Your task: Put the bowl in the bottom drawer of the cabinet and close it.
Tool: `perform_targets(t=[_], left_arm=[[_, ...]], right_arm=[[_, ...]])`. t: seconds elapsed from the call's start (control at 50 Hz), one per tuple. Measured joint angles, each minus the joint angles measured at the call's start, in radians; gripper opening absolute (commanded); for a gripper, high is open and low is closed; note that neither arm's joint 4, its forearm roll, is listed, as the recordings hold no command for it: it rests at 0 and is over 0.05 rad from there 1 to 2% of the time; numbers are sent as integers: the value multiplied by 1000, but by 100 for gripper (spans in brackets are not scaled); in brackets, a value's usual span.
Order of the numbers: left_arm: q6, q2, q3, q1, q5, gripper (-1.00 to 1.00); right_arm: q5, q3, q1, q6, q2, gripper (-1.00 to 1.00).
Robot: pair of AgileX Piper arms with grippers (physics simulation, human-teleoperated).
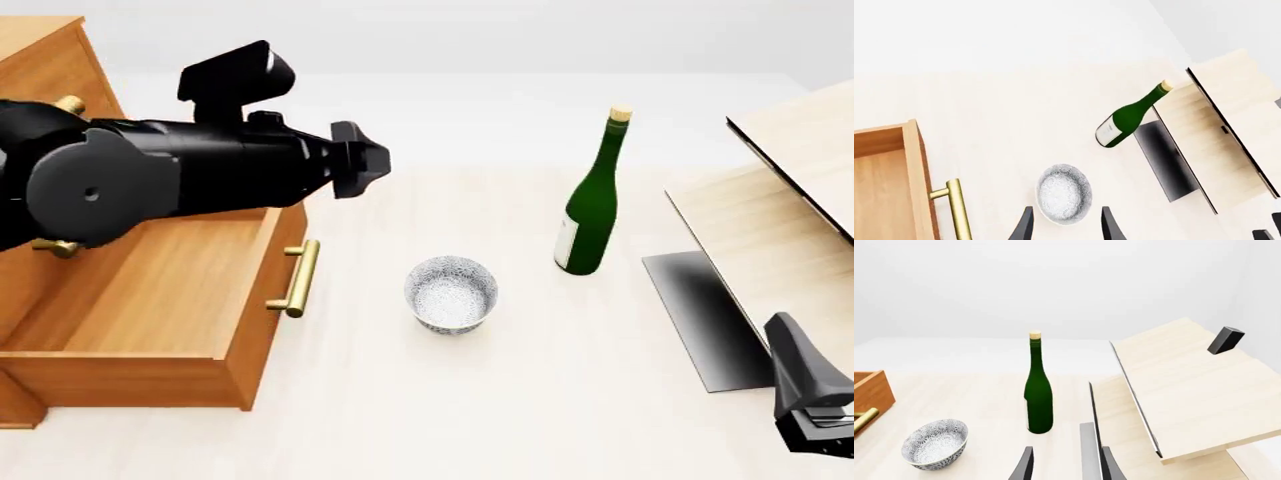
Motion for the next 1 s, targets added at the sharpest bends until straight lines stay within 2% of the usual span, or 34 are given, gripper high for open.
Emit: perform_targets(t=[1.0], left_arm=[[-137, 286, 100, 23, -289, 100]], right_arm=[[0, 0, 0, 0, 0, 100]])
